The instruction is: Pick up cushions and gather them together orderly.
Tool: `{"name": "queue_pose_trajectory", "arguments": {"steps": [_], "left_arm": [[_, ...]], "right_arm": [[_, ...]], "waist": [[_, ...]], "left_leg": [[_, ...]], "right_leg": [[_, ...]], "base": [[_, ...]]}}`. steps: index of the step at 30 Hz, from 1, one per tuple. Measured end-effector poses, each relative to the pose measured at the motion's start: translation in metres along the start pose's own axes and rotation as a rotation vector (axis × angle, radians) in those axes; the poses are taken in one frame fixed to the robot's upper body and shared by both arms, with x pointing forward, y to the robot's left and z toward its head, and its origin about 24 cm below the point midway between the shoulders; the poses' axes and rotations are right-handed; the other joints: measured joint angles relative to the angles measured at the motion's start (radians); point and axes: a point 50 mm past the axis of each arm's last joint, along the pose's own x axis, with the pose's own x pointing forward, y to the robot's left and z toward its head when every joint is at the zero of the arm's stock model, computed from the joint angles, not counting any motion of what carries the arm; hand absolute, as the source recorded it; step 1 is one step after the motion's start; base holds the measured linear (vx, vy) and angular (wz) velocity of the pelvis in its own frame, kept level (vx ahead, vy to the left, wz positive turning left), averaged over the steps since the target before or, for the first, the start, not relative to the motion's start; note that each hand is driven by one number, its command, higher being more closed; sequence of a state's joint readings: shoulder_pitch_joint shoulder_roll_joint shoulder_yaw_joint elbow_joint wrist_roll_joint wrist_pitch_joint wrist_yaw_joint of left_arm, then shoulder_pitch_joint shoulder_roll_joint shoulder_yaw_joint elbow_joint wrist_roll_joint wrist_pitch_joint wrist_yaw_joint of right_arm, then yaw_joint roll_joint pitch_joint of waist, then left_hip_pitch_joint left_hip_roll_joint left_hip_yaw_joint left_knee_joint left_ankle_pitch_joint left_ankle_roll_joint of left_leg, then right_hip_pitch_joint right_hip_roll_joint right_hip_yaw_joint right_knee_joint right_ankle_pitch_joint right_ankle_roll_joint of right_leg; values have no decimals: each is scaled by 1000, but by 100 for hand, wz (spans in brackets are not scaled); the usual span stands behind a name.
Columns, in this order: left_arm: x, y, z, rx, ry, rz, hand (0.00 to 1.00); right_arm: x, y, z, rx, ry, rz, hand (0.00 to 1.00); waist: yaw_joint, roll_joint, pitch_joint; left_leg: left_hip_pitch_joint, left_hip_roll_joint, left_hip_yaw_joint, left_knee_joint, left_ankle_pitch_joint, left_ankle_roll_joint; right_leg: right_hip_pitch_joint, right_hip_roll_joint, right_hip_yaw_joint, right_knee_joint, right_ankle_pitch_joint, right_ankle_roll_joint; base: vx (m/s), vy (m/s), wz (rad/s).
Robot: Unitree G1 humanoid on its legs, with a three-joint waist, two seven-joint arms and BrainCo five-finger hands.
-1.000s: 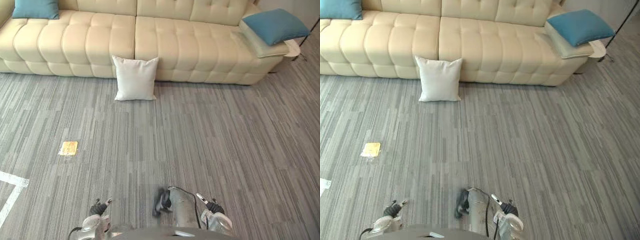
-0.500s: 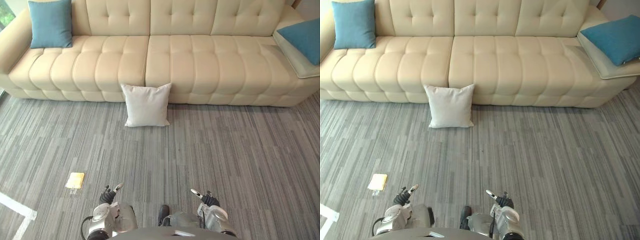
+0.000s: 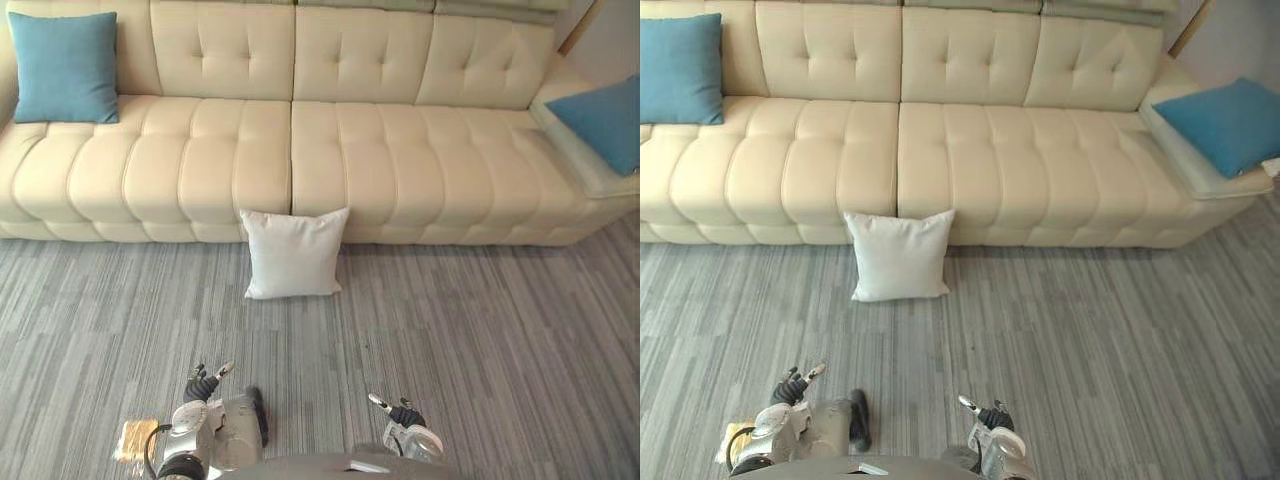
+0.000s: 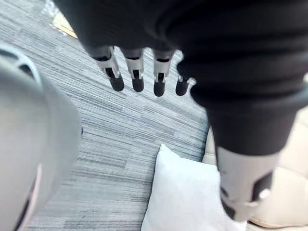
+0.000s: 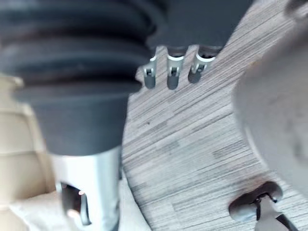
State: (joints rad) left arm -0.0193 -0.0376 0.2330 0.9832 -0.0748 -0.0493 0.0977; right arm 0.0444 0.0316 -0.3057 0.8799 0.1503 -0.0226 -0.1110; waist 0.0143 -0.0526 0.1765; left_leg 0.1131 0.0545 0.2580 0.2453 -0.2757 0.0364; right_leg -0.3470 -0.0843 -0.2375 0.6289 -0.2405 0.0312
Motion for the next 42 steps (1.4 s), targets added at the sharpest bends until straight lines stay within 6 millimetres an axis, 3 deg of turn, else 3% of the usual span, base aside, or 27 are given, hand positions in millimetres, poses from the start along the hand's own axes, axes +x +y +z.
{"name": "queue_pose_trajectory", "arguments": {"steps": [1, 2, 3, 4, 5, 6, 7, 8, 10, 11, 12, 14, 15, 17, 18, 19, 21, 24, 36, 40, 42], "left_arm": [[0, -3, -1, -3, 4, -6, 0], [-1, -8, -4, -8, 16, -18, 0], [-2, -9, -7, -10, 21, -23, 0], [-2, -9, -8, -11, 25, -27, 0], [-3, -12, -12, -13, 43, -35, 0], [-5, -17, -16, -1, 54, -51, 0], [-5, -16, -17, 11, 54, -52, 0], [-5, -15, -18, 10, 57, -49, 0], [-4, -9, -15, -10, 44, -26, 0], [-4, -7, -13, -18, 36, -21, 0], [-4, -6, -11, -27, 25, -14, 0], [-4, -6, -8, -30, 12, -13, 0], [-4, -7, -6, -27, 5, -16, 0], [-4, -7, -6, -24, 2, -17, 0], [-3, -9, -4, -20, 0, -23, 0], [-3, -10, -5, -21, 3, -25, 0], [-3, -9, -5, -13, 9, -23, 0], [-3, -10, -6, -4, 11, -29, 0], [-3, -7, -6, -13, 7, -12, 0], [2, -9, 18, -16, -67, 0, 0], [6, -9, 49, -67, -157, 17, 0]], "right_arm": [[0, -2, 0, 3, -1, -6, 0], [0, -5, -1, 7, 8, -15, 0], [-3, -10, -11, 8, 34, -30, 0], [-4, -13, -12, 9, 36, -36, 0], [-1, -17, -5, -5, 14, -43, 0], [0, -20, -2, -15, 8, -46, 0], [0, -21, 0, -20, 2, -48, 0], [0, -22, 1, -21, 1, -51, 0], [1, -21, 1, -32, 4, -45, 0], [1, -19, 1, -41, 4, -38, 0], [1, -17, 1, -54, 4, -29, 0], [1, -16, 0, -55, 8, -26, 0], [1, -14, 1, -53, 8, -23, 0], [2, -13, 2, -52, 3, -21, 0], [2, -13, 4, -51, -5, -21, 0], [2, -13, 4, -51, -7, -20, 0], [0, -8, 0, -42, 3, -10, 0], [0, -8, -1, -44, 7, -8, 0], [0, -1, 2, -118, -8, 22, 0], [3, 10, 22, -210, -86, 37, 0], [5, 22, 48, -204, -177, 45, 0]], "waist": [[-6, 4, 2], [-17, 7, 4], [-19, -2, 1], [-21, -2, 0], [-22, 29, 0], [-22, 58, -15], [-28, 75, -13], [-29, 83, -12], [-25, 85, -11], [-22, 85, -11], [-19, 85, -10], [-9, 84, -9], [-6, 81, -8], [2, 81, -8], [1, 90, -13], [1, 97, -17], [-7, 60, -22], [-6, 48, -24], [9, 49, -25], [13, 49, 8], [14, 48, 63]], "left_leg": [[17, 0, -14, -13, -4, -7], [48, -2, -42, -27, -15, -25], [83, -20, -77, -33, -43, -55], [99, -20, -94, -33, -58, -63], [121, 6, -107, -34, -70, -74], [121, 26, -122, -8, -70, -76], [108, 46, -129, 45, -62, -89], [87, 64, -135, 101, -52, -109], [-32, 119, -168, 416, -14, -219], [-73, 135, -167, 505, -15, -229], [-126, 161, -147, 614, -17, -228], [-178, 183, -107, 653, -32, -200], [-214, 182, -86, 598, -47, -173], [-226, 178, -78, 460, -55, -154], [-223, 177, -80, 285, 2, -117], [-222, 174, -80, 248, 0, -117], [-181, 131, -65, 168, 4, -113], [-179, 111, -49, 168, 5, -112], [-178, 123, 72, 155, 1, -102], [-332, 147, 62, 278, -23, -74], [-478, 154, 49, 384, -44, -57]], "right_leg": [[-2, 15, 2, -70, 20, -11], [0, 29, 10, -202, 82, -19], [15, 26, 45, -283, 201, -39], [22, 24, 47, -265, 261, -72], [23, 33, 25, -206, 212, -62], [21, 39, 4, -168, 137, -66], [41, 46, -14, -152, 104, -81], [63, 55, -25, -154, 88, -87], [141, 83, -41, -201, 61, -96], [166, 95, -41, -223, 61, -97], [207, 110, -39, -254, 61, -99], [265, 125, -22, -295, 63, -102], [287, 126, -3, -310, 64, -101], [296, 124, 16, -312, 66, -98], [296, 129, 24, -304, 63, -87], [294, 130, 36, -298, 58, -76], [277, 100, 65, -297, 66, -52], [277, 76, 78, -302, 80, -29], [233, 100, 213, -383, 144, -7], [88, 107, 216, -288, 145, -7], [-66, 102, 217, -170, 127, -6]], "base": [[474, -83, 66], [693, -179, 88], [505, -150, 91], [502, -183, 62], [365, -154, 45], [633, -287, 47], [520, -253, 47], [508, -263, 36], [335, -166, 19], [323, -120, -5], [313, -95, -29], [268, -26, -40], [237, 21, -42], [200, 90, -56], [193, 137, -54], [192, 166, -37], [160, 216, -11], [46, 159, -2], [-70, 42, -33], [-154, 32, -7], [-246, 30, -3]]}}
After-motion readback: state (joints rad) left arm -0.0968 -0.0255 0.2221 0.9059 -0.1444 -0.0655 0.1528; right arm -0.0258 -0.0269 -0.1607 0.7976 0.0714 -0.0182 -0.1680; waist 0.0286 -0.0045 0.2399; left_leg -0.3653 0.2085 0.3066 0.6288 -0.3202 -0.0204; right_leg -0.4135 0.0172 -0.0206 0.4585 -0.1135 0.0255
